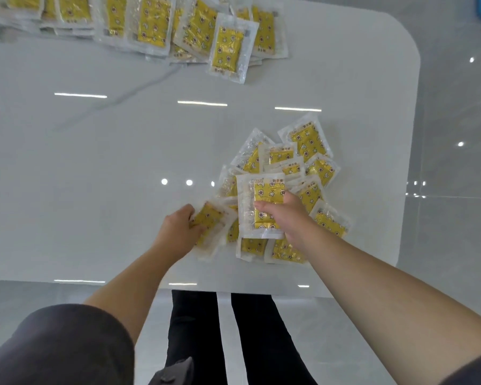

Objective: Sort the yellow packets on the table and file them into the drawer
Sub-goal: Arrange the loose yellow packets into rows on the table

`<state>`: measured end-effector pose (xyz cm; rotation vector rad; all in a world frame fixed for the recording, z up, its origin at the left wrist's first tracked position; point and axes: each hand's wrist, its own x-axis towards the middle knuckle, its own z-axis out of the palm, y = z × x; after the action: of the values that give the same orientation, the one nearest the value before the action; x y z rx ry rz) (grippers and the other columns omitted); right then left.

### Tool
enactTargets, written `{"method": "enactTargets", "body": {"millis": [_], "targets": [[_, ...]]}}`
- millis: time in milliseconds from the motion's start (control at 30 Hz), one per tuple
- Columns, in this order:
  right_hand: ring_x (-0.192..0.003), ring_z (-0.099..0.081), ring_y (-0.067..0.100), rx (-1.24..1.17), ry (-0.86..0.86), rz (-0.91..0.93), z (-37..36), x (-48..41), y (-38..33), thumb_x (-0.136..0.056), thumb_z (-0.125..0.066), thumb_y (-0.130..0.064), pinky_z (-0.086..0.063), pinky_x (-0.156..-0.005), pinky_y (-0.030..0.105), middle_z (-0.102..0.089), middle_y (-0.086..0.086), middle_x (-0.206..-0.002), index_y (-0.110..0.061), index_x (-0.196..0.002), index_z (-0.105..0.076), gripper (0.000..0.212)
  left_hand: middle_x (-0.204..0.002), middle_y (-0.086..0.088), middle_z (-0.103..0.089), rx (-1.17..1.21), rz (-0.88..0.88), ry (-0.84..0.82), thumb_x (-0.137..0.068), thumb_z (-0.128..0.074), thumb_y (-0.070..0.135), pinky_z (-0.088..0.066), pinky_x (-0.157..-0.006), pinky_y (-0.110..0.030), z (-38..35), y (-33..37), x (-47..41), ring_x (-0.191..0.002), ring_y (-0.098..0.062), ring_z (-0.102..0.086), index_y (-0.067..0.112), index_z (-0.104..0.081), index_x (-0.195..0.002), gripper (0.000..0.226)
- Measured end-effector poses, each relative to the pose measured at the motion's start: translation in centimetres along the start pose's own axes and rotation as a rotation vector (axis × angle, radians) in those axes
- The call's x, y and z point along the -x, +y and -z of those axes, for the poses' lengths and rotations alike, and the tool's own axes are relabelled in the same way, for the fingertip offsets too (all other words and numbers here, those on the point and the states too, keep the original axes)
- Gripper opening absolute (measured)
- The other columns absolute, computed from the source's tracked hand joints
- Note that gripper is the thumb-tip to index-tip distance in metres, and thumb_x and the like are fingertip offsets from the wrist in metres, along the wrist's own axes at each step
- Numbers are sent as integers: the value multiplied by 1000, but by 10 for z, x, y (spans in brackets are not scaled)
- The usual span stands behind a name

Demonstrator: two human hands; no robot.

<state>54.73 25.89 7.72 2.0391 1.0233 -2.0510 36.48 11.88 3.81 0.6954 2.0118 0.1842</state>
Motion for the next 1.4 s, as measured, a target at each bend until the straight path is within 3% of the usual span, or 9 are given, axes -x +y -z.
{"method": "enactTargets", "body": {"millis": [100,267,600,733,867,1000,1133,1267,1400], "targets": [[-108,-51,16,-103,11,9,5,-5,-14,-83,-77,-22,-39,-93,34,-58,-12,-104,-23,-125,-50,50,-70,-3,-50,130,-13,85,-86,-67,20,-36,-52,-29,43,29,-16,-62,-19,-45,12,-44,-74,28],[-133,-44,26,-246,65,50,3,-26,-59,-69,-87,-32,-39,-108,54,-36,1,-153,-23,-154,-18,109,-90,-12,-65,319,-37,149,-87,-68,23,-53,-74,-43,101,73,-57,-79,-26,-62,4,-56,-94,24],[-89,-69,16,-243,217,194,-35,-102,-197,-79,-78,-12,-56,-86,37,-73,-3,-93,-22,-93,-67,21,-93,-4,-65,329,-135,203,-90,-64,25,-51,-69,-35,185,147,-189,-83,-23,-62,12,-57,-103,19],[-89,-70,17,-238,295,294,-56,-141,-252,-78,-77,-11,-56,-89,38,-73,-2,-96,-21,-97,-67,24,-101,-9,-64,264,-201,230,-91,-60,23,-50,-65,-37,210,169,-247,-83,-26,-61,8,-54,-113,27],[-109,-62,20,-82,358,350,-79,-170,-289,-75,-79,-25,-50,-95,35,-64,0,-124,-16,-132,-54,63,-88,-3,-53,197,-253,283,-91,-56,21,-43,-57,-32,220,183,-279,-71,-20,-51,11,-47,-104,19],[-82,-62,12,75,455,421,-83,-171,-296,-82,-72,-18,-45,-64,21,-61,-10,-88,-22,-99,-57,23,-83,-1,-46,146,-319,354,-89,-55,17,-37,-53,-26,228,177,-279,-68,-17,-43,13,-43,-90,13],[-72,-62,17,117,607,458,-80,-164,-293,-77,-63,-8,-52,-63,28,-66,-4,-82,-15,-89,-65,14,-74,2,-38,210,-296,380,-90,-55,18,-27,-50,-26,253,160,-275,-61,-15,-34,19,-34,-74,26],[-54,-29,13,110,713,489,-90,-156,-300,-78,-59,-7,-26,-50,27,-35,-6,-64,-20,-67,-31,34,-67,3,-33,327,-161,413,-92,-54,22,-28,-48,-26,291,136,-278,-56,-14,-31,20,-31,-69,33],[-64,-45,17,208,880,490,-115,-151,-310,-84,-54,-11,-40,-59,31,-46,-7,-74,-19,-78,-39,18,-69,1,-37,344,-45,474,-91,-48,20,-30,-50,-27,323,104,-288,-60,-18,-34,13,-43,-79,15]]}}
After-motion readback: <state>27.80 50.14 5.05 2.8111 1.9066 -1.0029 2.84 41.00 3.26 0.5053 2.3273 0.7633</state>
